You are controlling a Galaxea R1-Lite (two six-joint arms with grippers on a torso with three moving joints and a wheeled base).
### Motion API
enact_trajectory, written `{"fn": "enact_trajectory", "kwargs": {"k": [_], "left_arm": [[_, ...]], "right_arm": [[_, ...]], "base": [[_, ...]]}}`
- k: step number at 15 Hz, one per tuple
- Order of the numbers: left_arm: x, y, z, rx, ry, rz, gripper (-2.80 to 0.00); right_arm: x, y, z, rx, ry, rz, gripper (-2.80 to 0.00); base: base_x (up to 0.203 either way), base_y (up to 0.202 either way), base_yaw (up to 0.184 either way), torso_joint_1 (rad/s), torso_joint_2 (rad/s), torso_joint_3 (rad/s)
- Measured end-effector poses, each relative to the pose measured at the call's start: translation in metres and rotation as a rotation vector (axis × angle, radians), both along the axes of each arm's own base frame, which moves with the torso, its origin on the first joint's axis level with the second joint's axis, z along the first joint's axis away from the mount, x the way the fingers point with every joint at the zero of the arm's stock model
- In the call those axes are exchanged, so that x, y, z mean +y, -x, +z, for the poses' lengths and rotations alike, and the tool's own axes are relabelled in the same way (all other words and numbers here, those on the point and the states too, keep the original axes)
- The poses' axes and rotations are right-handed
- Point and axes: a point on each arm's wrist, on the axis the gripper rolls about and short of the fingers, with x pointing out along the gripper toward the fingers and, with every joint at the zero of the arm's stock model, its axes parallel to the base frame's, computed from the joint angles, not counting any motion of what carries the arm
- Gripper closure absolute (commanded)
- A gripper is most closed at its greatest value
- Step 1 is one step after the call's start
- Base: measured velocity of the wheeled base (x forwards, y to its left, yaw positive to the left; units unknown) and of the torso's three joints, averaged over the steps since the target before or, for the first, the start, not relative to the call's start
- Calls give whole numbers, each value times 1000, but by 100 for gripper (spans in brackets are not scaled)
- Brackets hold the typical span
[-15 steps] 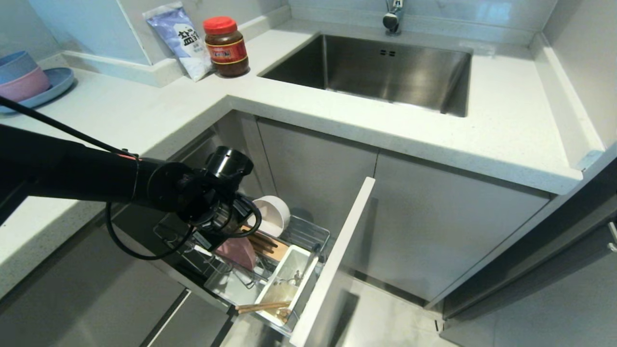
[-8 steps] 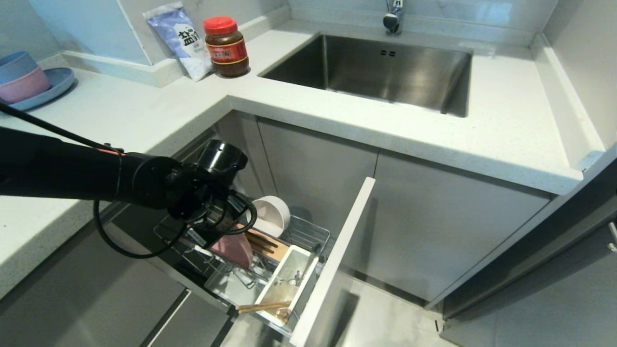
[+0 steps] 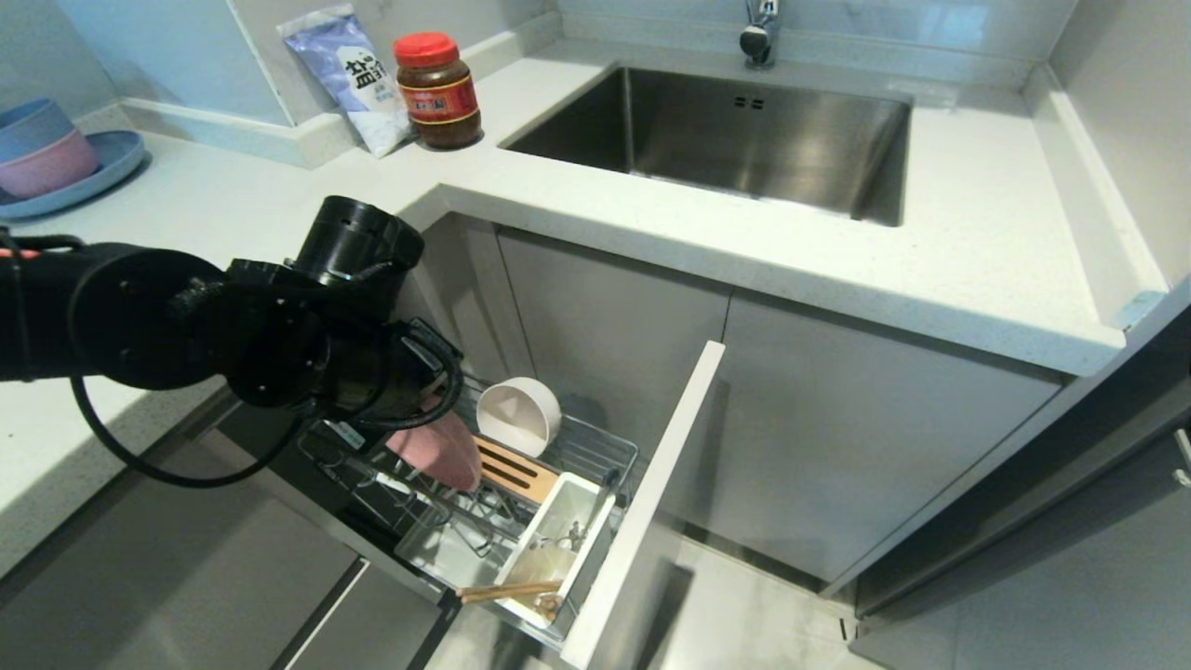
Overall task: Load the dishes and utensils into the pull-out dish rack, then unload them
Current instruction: Take the plate out of the cupboard
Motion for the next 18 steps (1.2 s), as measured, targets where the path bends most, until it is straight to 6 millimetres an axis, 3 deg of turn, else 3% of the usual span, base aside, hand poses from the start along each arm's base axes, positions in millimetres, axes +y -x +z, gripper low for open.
{"fn": "enact_trajectory", "kwargs": {"k": [4,7,12,18], "left_arm": [[-6,45,34,-107,53,-106,0],[2,88,65,-231,80,-207,0],[45,152,116,-565,56,-319,0],[105,182,149,-813,-243,-89,0]], "right_arm": [[0,0,0,0,0,0,0],[0,0,0,0,0,0,0],[0,0,0,0,0,0,0],[0,0,0,0,0,0,0]], "base": [[0,0,0,0,0,0],[0,0,0,0,0,0],[0,0,0,0,0,0],[0,0,0,0,0,0]]}}
